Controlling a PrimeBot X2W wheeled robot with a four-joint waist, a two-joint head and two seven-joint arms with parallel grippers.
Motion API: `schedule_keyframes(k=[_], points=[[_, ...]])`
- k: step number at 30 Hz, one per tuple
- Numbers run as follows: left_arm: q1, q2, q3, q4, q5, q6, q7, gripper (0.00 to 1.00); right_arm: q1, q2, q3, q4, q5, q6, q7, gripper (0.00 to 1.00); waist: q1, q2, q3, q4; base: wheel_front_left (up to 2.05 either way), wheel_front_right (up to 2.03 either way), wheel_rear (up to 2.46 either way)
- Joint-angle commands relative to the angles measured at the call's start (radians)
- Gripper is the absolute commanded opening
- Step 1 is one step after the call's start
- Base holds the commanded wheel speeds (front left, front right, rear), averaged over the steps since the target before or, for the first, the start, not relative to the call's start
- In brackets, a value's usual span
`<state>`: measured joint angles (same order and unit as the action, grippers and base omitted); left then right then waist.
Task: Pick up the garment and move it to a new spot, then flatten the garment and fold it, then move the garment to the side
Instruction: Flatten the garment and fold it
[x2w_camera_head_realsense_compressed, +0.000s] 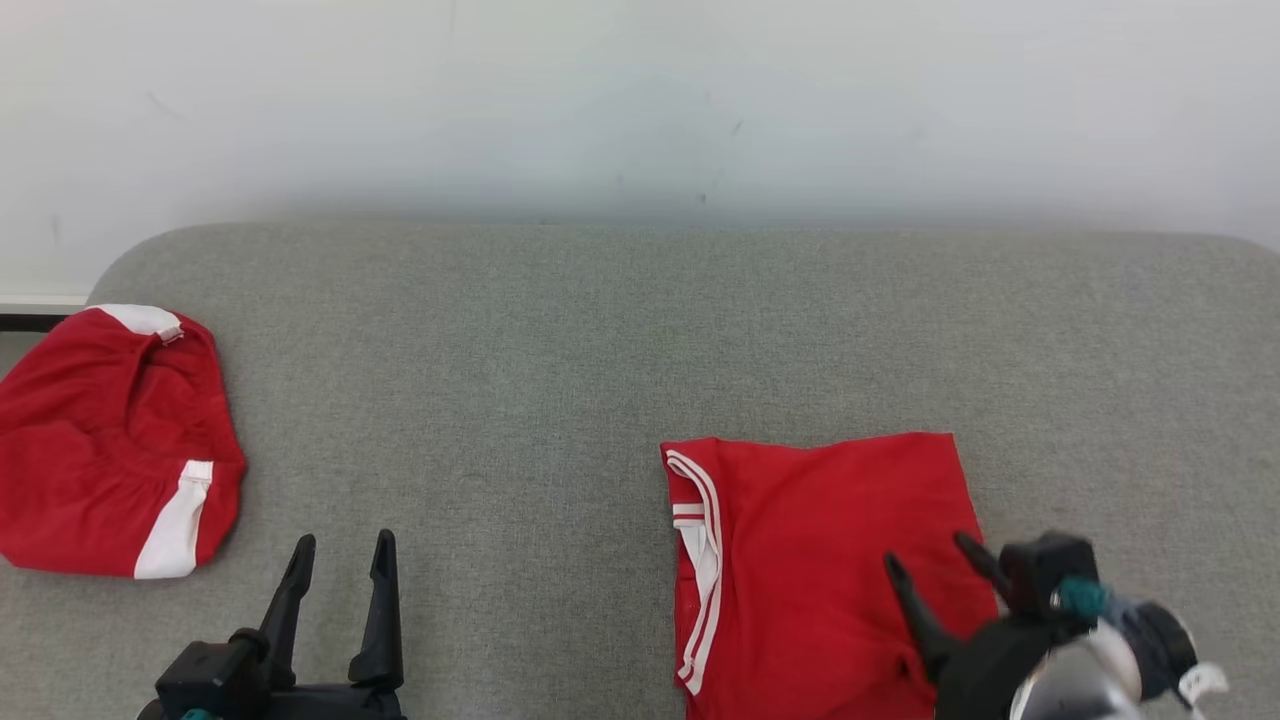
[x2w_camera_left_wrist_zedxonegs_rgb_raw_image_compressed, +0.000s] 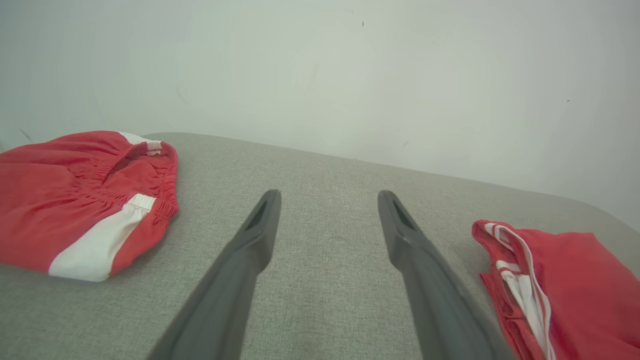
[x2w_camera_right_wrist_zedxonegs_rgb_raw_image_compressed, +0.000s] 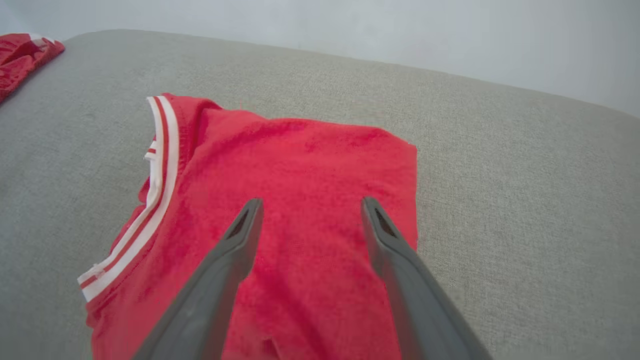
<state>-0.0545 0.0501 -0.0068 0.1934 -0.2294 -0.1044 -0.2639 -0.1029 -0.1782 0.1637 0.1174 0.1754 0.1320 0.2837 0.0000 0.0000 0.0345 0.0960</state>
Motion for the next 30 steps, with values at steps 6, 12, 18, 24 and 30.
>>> schedule_keyframes(k=[6,12,18,24,30], points=[[0.012,0.001,0.005,0.0,-0.005,0.003,0.0,1.0,0.142,-0.001,0.042,-0.026,-0.063,-0.003,-0.117,1.0,0.0,0.0,-0.002,-0.002,0.0,0.0,0.0],[0.018,0.001,0.011,0.001,-0.004,0.002,0.0,1.0,0.196,0.032,0.064,0.007,-0.103,-0.003,-0.201,1.0,0.0,0.0,-0.003,-0.004,0.0,0.0,0.0],[0.019,0.001,0.019,0.001,0.005,0.0,0.0,1.0,0.171,0.089,-0.013,0.053,-0.124,-0.003,-0.296,0.73,0.0,0.0,-0.002,-0.009,0.0,0.0,0.0],[0.012,0.001,0.013,0.003,0.009,-0.005,0.0,1.0,0.117,0.109,-0.125,0.153,-0.194,-0.003,-0.362,0.0,0.0,0.0,-0.002,-0.006,0.0,0.0,0.0],[0.01,0.001,0.012,0.001,0.013,-0.007,0.0,1.0,0.063,0.115,-0.114,0.298,-0.204,-0.003,-0.393,0.0,0.0,0.0,0.005,-0.002,0.0,0.0,0.0]])
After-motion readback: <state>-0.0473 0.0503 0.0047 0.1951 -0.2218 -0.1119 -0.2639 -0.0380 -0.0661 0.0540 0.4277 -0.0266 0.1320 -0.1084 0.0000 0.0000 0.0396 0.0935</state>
